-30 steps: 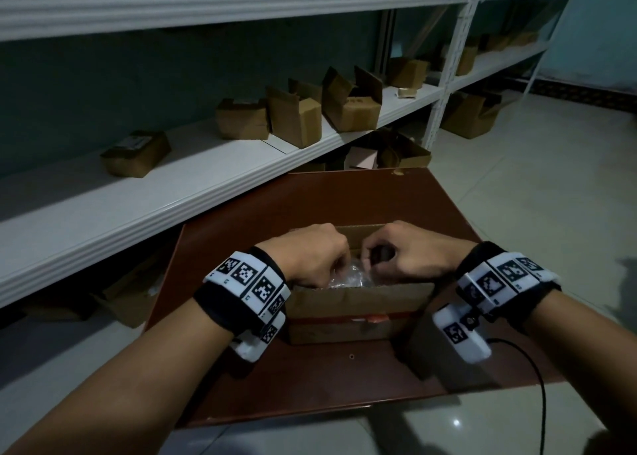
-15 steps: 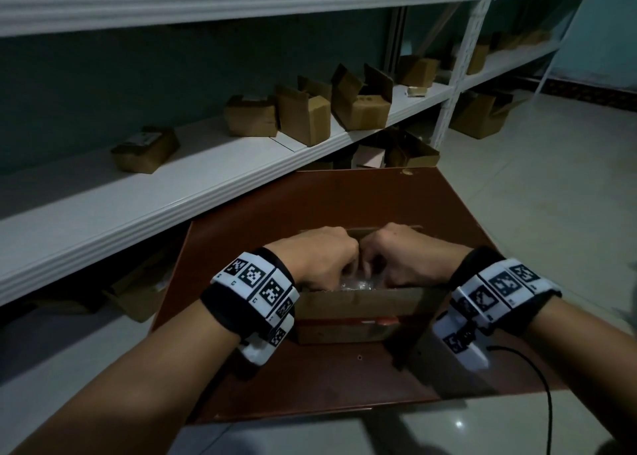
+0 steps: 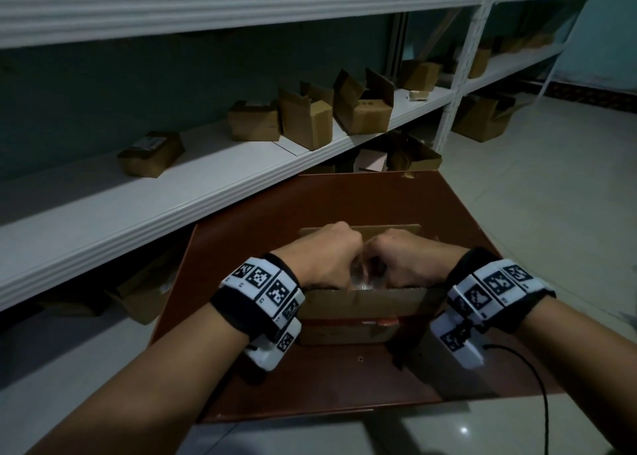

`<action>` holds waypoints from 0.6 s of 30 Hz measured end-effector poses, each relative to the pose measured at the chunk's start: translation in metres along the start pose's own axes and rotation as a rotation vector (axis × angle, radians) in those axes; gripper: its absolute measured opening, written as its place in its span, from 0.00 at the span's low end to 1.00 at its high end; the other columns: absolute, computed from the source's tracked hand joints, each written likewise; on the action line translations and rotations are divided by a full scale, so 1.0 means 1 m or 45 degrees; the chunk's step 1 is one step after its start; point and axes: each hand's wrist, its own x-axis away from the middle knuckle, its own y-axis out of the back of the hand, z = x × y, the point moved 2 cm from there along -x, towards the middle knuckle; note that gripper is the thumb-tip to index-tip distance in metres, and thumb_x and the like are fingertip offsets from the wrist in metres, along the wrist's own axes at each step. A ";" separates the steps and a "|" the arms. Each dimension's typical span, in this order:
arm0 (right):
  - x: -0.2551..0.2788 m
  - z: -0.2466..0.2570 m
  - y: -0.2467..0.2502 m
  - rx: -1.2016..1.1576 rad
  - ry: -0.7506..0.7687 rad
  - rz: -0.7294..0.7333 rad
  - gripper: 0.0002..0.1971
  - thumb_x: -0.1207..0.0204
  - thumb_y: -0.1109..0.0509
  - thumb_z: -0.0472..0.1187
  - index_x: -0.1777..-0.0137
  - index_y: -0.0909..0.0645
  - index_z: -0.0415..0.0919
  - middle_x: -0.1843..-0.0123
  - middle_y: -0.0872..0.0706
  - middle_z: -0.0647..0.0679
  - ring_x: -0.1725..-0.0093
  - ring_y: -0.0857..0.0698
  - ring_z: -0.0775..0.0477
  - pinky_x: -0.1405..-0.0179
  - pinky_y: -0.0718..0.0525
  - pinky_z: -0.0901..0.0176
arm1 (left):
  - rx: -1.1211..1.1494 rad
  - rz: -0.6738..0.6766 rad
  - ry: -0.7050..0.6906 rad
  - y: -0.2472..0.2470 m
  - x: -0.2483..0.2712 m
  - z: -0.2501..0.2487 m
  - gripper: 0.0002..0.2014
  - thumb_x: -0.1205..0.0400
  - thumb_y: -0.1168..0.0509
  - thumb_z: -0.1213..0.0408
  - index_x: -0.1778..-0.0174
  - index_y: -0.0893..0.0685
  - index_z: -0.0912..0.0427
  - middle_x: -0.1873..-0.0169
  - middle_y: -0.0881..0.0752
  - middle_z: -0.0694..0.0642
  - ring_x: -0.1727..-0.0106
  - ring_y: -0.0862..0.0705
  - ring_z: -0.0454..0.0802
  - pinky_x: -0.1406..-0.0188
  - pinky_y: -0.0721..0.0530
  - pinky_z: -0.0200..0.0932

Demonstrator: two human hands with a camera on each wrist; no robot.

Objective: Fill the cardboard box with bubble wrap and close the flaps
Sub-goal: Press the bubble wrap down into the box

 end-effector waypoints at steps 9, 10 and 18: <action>0.011 -0.010 0.011 0.028 -0.177 0.106 0.14 0.27 0.19 0.42 0.42 0.12 0.52 0.48 0.12 0.55 0.48 0.12 0.52 0.46 0.10 0.54 | -0.046 0.055 -0.027 -0.008 -0.007 -0.001 0.07 0.22 0.23 0.61 0.51 0.10 0.57 0.57 0.18 0.54 0.60 0.15 0.52 0.61 0.10 0.48; 0.008 -0.008 0.008 0.057 -0.185 0.109 0.12 0.26 0.20 0.43 0.43 0.12 0.51 0.48 0.12 0.54 0.50 0.12 0.51 0.46 0.10 0.53 | -0.029 0.060 -0.020 -0.009 -0.007 0.000 0.07 0.22 0.23 0.60 0.51 0.10 0.57 0.57 0.17 0.54 0.60 0.15 0.52 0.61 0.09 0.48; 0.000 0.001 -0.007 0.455 -0.105 0.071 0.10 0.18 0.31 0.53 0.53 0.15 0.48 0.59 0.15 0.53 0.60 0.17 0.49 0.57 0.21 0.56 | -0.064 0.105 -0.018 -0.012 -0.015 -0.001 0.09 0.23 0.24 0.58 0.55 0.16 0.56 0.61 0.21 0.51 0.59 0.18 0.52 0.64 0.22 0.43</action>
